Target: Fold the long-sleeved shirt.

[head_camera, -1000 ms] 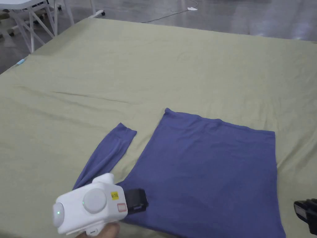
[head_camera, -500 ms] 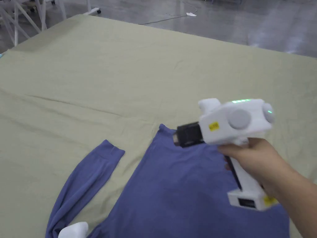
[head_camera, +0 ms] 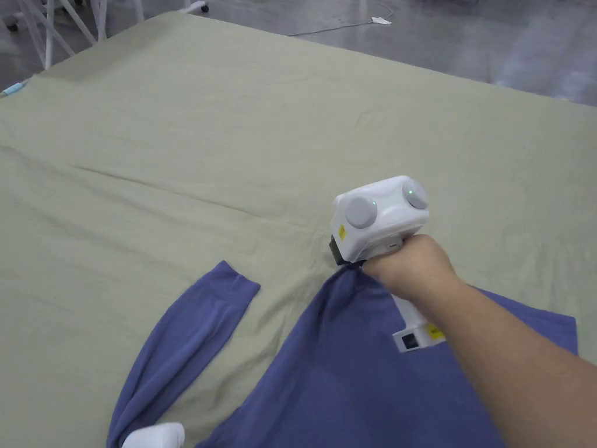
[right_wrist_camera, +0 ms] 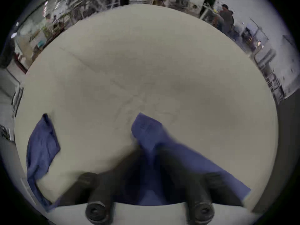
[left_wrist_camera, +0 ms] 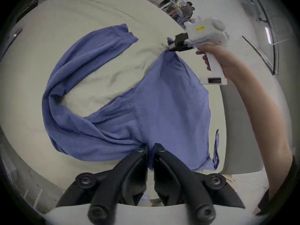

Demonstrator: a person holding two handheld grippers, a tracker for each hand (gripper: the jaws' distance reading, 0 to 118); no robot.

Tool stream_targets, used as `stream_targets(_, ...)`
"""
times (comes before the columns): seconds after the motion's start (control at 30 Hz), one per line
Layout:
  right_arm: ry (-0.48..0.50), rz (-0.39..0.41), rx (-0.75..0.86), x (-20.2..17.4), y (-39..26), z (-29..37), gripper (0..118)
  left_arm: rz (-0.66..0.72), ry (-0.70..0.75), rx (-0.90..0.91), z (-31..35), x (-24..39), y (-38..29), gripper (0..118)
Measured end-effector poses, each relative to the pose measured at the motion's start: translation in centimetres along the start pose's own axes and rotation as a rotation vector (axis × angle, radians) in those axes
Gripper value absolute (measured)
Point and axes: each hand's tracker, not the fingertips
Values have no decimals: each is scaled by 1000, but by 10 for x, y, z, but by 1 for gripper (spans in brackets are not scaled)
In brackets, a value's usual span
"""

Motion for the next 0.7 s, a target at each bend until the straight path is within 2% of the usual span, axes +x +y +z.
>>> stream_targets(0.03,46,24,22,4,-9,13,0,-7,0,5,3,1,1,0)
stream_targets(0.17,54,-62,154,38,-63,99,0,-15,-55,18,28,6,15,0)
stream_targets(0.3,-18,-95,276,89,-129,211,0,-87,-126,31,68,35,46,0)
stream_targets(0.37,-8,-123,331,111,-166,264,0,-98,-132,47,88,60,65,0)
stream_targets(0.43,-59,-198,388,133,-199,315,0,-222,-140,106,107,97,87,0)
stream_targets(0.53,-127,-266,479,168,-233,383,0,-293,-189,137,131,147,117,0)
stream_targets(0.57,-154,-271,499,175,-243,405,0,-316,-202,147,139,162,127,0)
stream_targets(0.6,-215,-255,517,162,-255,438,0,-338,-192,171,148,179,139,0)
stream_targets(0.63,-259,-258,534,164,-263,459,0,-373,-179,204,158,197,145,0)
stream_targets(0.7,-287,-282,569,178,-271,493,0,-409,-184,244,172,227,167,0)
